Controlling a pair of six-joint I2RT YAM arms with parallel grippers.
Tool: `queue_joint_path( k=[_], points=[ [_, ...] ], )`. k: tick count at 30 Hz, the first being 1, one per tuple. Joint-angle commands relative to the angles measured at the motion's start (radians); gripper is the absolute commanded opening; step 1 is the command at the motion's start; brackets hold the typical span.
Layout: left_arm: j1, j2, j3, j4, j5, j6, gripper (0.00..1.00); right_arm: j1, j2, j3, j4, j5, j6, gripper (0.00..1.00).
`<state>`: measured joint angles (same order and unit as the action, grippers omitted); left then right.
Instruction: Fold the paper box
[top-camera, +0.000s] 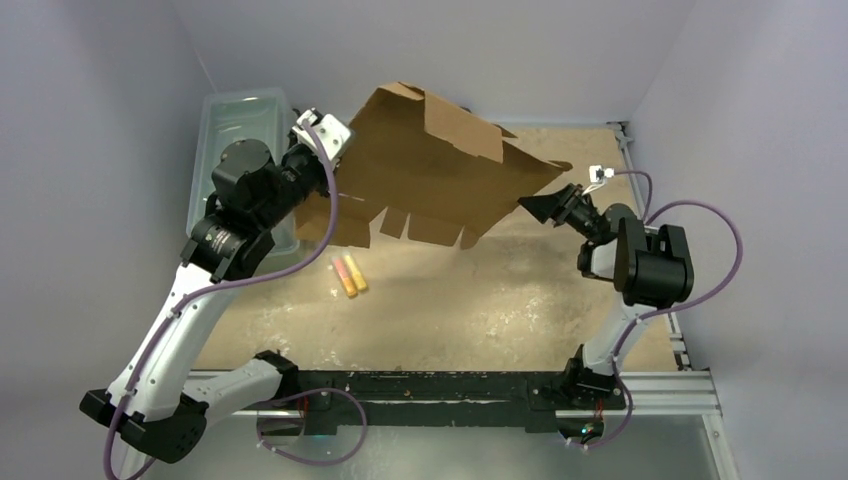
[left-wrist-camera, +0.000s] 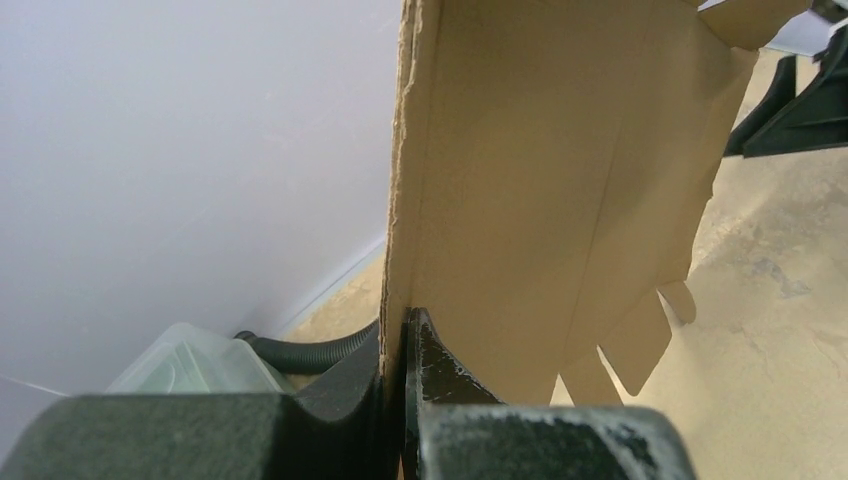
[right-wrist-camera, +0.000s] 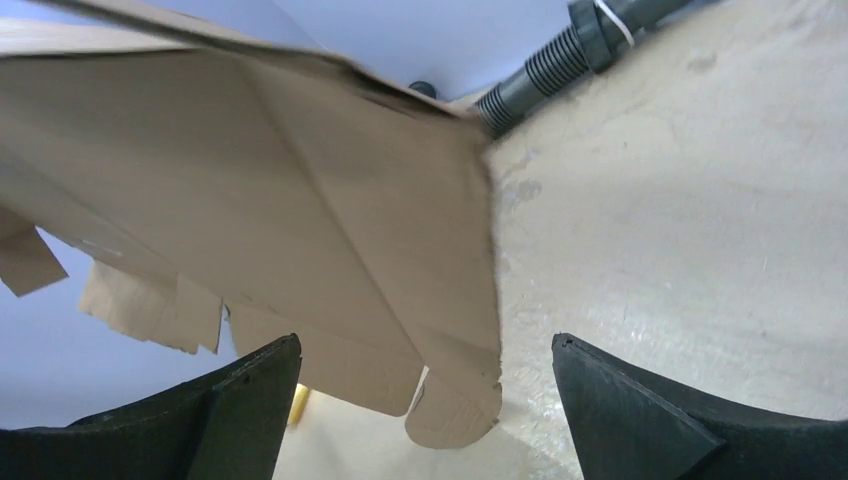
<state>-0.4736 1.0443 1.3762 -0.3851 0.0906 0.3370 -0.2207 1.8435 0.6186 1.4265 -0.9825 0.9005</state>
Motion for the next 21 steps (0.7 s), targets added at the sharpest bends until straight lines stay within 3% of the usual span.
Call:
queue_joint_path(
  k=[1,8,13,15,21],
  points=[
    [-0.005,-0.023,-0.019,0.059,0.024,-0.059,0.0,0.018,0.046,0.041,0.413,0.018,0.111,0.98],
    [-0.005,-0.024,-0.053,0.092,0.019,-0.101,0.0,0.07,0.09,0.108,0.414,0.001,0.054,0.92],
    [-0.005,-0.027,-0.065,0.089,-0.022,-0.11,0.0,0.07,0.102,0.131,0.426,-0.069,0.014,0.78],
    [-0.005,-0.03,-0.076,0.098,-0.039,-0.115,0.0,0.07,0.084,0.119,0.427,-0.073,0.006,0.69],
    [-0.005,-0.041,-0.127,0.146,-0.06,-0.148,0.0,0.064,0.016,0.095,0.412,-0.051,0.008,0.16]
  ],
)
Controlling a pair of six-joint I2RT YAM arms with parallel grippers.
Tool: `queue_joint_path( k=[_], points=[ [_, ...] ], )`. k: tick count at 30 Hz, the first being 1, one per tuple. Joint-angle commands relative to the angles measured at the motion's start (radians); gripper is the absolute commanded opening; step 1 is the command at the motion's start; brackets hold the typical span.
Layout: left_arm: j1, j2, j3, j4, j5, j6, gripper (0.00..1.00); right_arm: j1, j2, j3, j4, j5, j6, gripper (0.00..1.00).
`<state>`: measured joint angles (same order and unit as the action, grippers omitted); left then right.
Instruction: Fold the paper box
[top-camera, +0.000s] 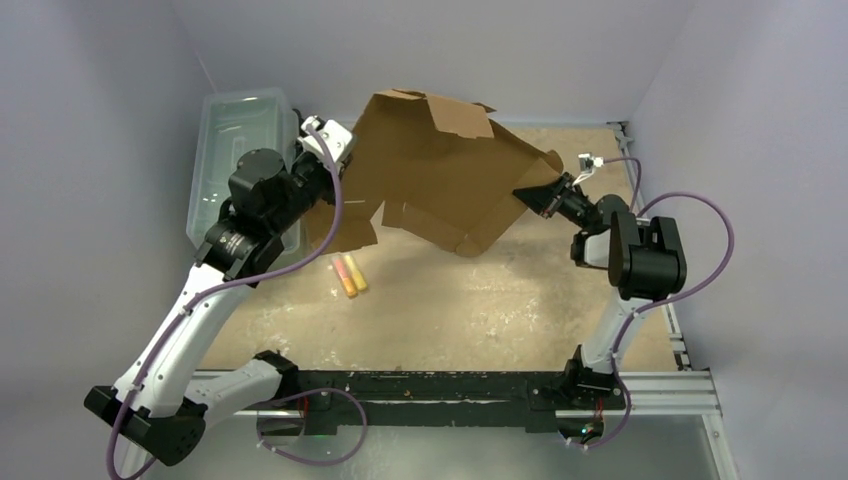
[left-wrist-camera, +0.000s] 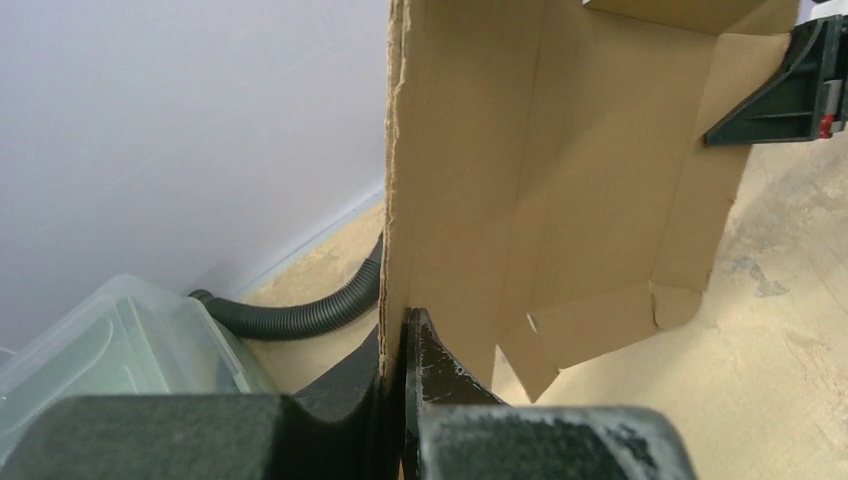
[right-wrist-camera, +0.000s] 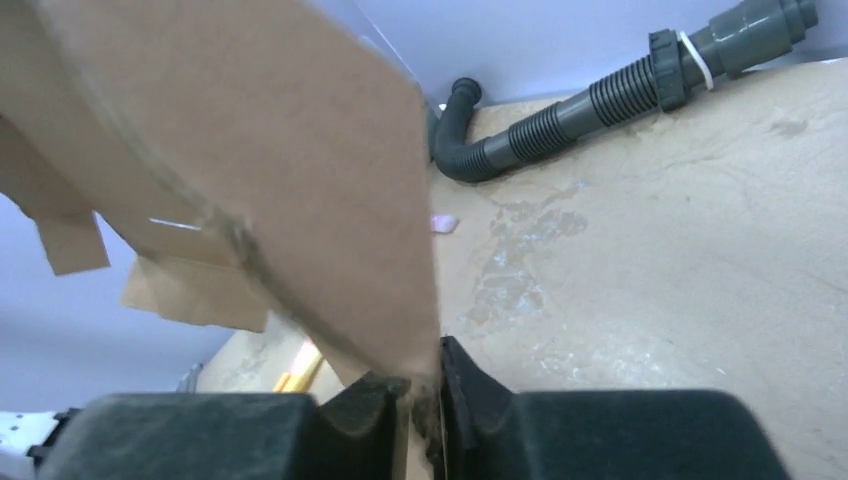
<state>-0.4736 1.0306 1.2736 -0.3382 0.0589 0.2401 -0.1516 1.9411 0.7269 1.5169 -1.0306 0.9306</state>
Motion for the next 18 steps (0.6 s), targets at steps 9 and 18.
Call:
queue_joint_path(
  k=[9,18],
  points=[
    [-0.005,-0.074,-0.196,0.255,-0.035,-0.211,0.0,-0.128,-0.481,0.125,-0.788,-0.135,-0.552,0.0],
    [-0.005,-0.044,-0.516,0.712,0.08,-0.484,0.0,-0.153,-0.854,0.426,-2.009,0.296,-1.454,0.0]
  ],
)
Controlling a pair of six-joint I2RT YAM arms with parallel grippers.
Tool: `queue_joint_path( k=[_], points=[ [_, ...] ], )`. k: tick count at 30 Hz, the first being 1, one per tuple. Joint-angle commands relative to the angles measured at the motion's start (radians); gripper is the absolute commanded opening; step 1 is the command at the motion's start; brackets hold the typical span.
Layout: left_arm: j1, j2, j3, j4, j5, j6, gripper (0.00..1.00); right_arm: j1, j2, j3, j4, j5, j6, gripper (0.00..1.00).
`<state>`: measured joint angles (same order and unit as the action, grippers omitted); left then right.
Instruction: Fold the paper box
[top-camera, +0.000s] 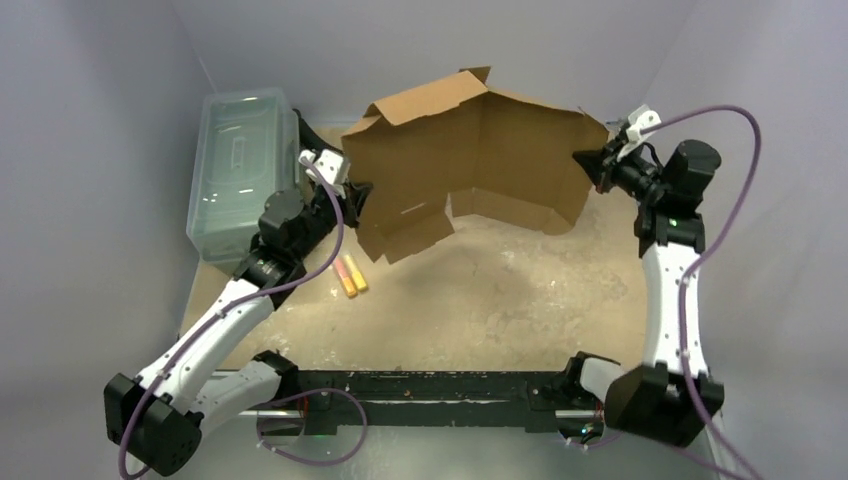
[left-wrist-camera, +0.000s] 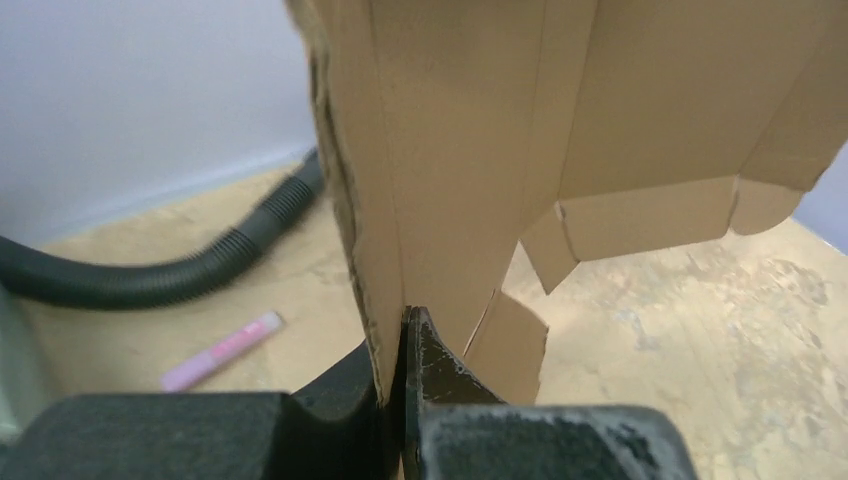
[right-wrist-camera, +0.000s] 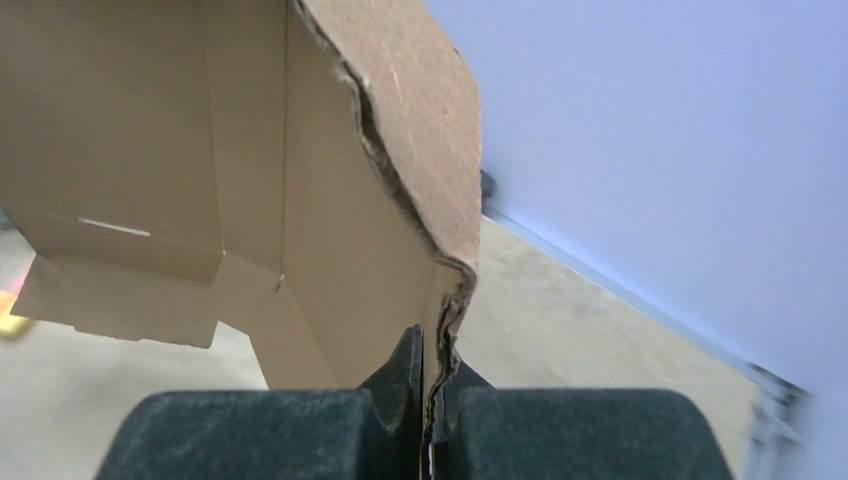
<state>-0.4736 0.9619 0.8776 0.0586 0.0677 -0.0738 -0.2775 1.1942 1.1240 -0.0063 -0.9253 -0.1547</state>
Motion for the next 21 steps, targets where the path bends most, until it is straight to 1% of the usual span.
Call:
queue_joint_path(
  k=[1,3,5,8,13,14,17,21],
  points=[
    [-0.006,0.041,-0.158,0.39,0.08,-0.202,0.0,-0.037,-0.136,0.019,-0.485,0.212,-0.371,0.0],
    [-0.01,0.082,-0.212,0.507,0.097,-0.25,0.0,-0.048,-0.181,0.005,-0.489,0.241,-0.37,0.0],
    [-0.017,0.129,-0.232,0.566,0.112,-0.286,0.0,-0.053,-0.206,0.007,-0.506,0.259,-0.365,0.0],
    [-0.025,0.186,-0.241,0.601,0.142,-0.334,0.0,-0.057,-0.231,0.037,-0.533,0.299,-0.357,0.0],
    [-0.039,0.211,-0.274,0.613,0.183,-0.397,0.01,-0.06,-0.221,0.116,-0.596,0.335,-0.361,0.0],
    [-0.04,0.212,-0.286,0.618,0.182,-0.412,0.04,-0.06,-0.212,0.126,-0.611,0.332,-0.364,0.0],
    [-0.04,0.209,-0.314,0.638,0.18,-0.442,0.21,-0.06,-0.206,0.128,-0.628,0.324,-0.378,0.0],
    [-0.039,0.199,-0.314,0.625,0.167,-0.445,0.47,-0.06,-0.243,0.082,-0.592,0.295,-0.415,0.0]
  ],
)
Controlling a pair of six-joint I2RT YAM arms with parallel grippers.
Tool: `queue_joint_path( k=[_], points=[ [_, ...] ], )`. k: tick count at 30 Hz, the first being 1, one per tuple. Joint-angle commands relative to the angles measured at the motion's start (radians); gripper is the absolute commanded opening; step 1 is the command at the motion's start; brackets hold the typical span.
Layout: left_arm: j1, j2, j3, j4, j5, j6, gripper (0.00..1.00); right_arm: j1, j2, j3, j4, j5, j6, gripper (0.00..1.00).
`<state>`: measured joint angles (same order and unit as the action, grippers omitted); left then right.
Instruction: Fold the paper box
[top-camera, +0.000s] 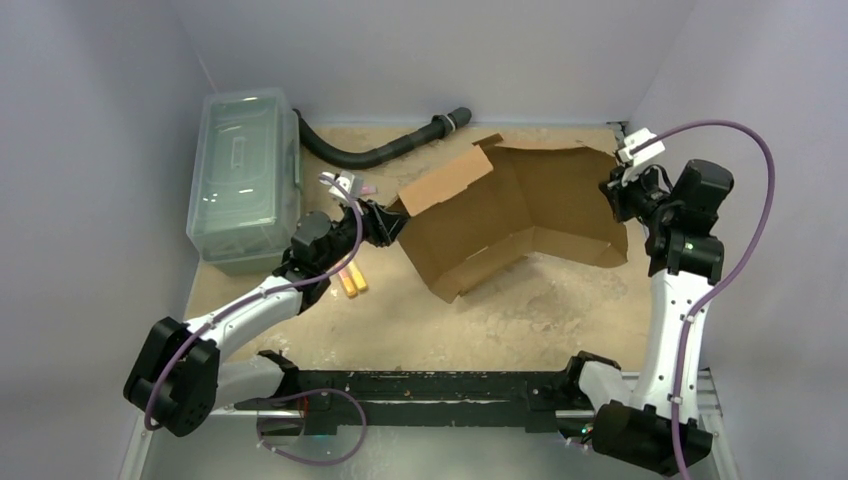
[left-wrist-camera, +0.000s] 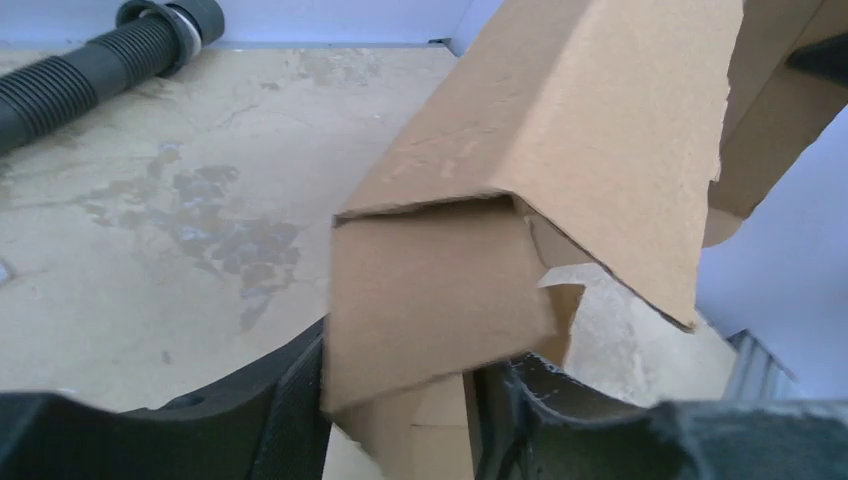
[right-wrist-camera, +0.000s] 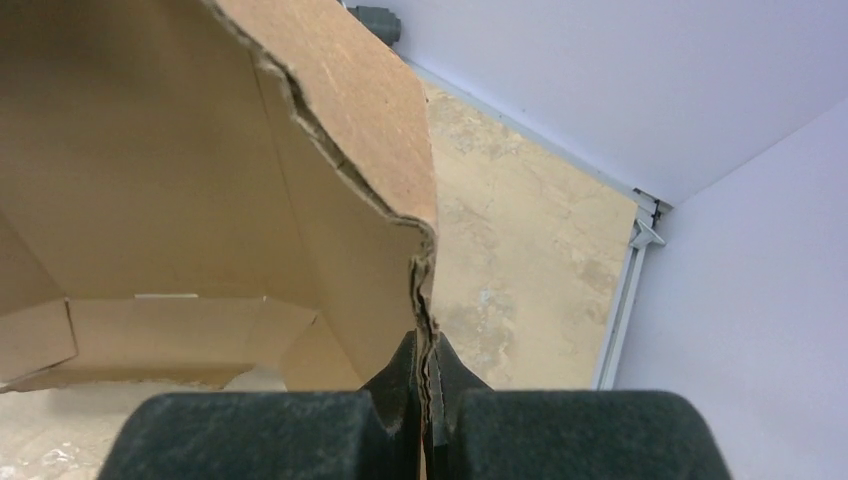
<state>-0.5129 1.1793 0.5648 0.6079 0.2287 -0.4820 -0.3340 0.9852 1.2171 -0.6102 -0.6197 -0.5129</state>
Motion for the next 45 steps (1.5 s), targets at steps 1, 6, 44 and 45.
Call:
queue_joint_path(
  k=[1,6,44,45],
  points=[
    [0.001,-0.025,0.007,0.061,0.005,-0.029,0.51,-0.003,-0.042,-0.022,0.021,-0.009,-0.063,0.0],
    [0.033,-0.101,0.098,-0.135,0.0,0.05,0.71,-0.003,-0.033,-0.032,0.02,-0.002,-0.077,0.0],
    [0.248,0.061,0.245,-0.316,0.369,-0.301,0.75,-0.003,0.024,-0.057,0.042,-0.063,-0.068,0.0],
    [0.248,0.054,0.246,-0.326,0.37,-0.299,0.76,-0.003,0.024,-0.058,0.044,-0.066,-0.068,0.0]
  ],
)
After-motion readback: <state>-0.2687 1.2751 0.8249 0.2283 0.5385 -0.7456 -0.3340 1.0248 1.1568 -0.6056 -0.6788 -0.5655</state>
